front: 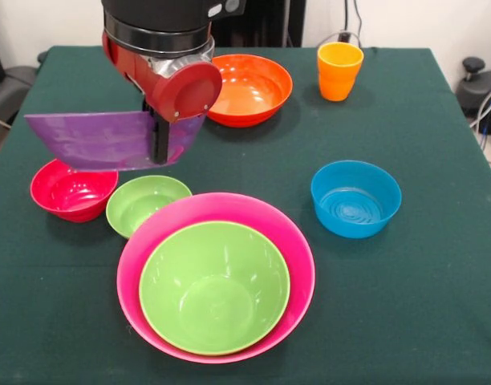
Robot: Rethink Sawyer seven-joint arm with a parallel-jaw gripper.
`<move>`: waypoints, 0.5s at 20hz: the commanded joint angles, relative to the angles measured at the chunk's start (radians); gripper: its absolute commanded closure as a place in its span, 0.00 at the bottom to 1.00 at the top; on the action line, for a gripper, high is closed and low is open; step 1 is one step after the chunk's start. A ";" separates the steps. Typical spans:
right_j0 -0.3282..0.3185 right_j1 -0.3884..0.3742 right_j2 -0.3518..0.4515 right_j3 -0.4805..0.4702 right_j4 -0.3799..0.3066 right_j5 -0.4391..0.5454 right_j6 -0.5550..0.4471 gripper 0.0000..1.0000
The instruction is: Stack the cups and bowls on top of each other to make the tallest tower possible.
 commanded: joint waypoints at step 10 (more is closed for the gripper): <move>0.049 0.070 0.103 -0.069 -0.072 0.092 -0.131 1.00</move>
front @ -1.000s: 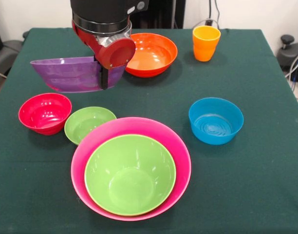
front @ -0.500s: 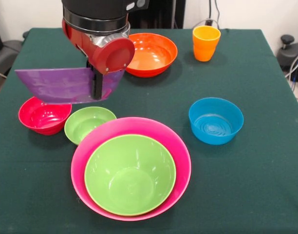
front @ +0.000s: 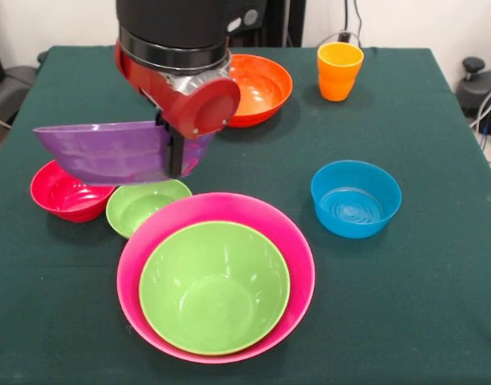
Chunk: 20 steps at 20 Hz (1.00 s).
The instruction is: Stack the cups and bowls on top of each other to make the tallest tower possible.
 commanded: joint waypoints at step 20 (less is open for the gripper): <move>-0.041 0.410 -0.015 -0.706 0.043 0.324 -0.055 1.00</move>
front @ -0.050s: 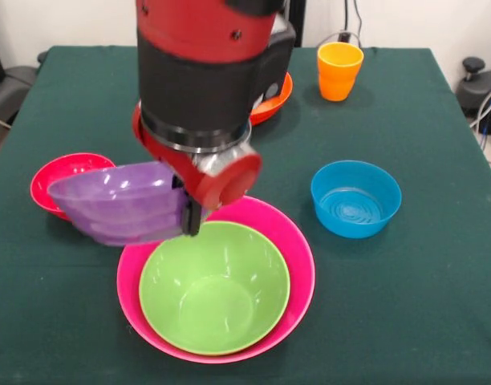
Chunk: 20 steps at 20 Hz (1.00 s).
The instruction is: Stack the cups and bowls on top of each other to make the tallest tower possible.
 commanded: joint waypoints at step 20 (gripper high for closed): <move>0.058 0.211 -0.206 -0.281 0.311 0.115 -0.045 1.00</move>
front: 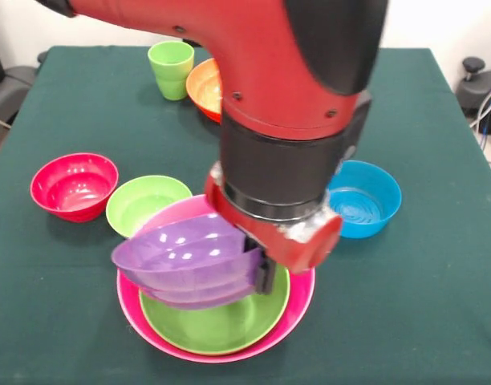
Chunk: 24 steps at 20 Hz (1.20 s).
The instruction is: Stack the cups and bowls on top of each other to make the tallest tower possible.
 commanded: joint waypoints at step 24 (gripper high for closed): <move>-0.016 0.009 -0.090 0.039 0.153 0.053 -0.092 1.00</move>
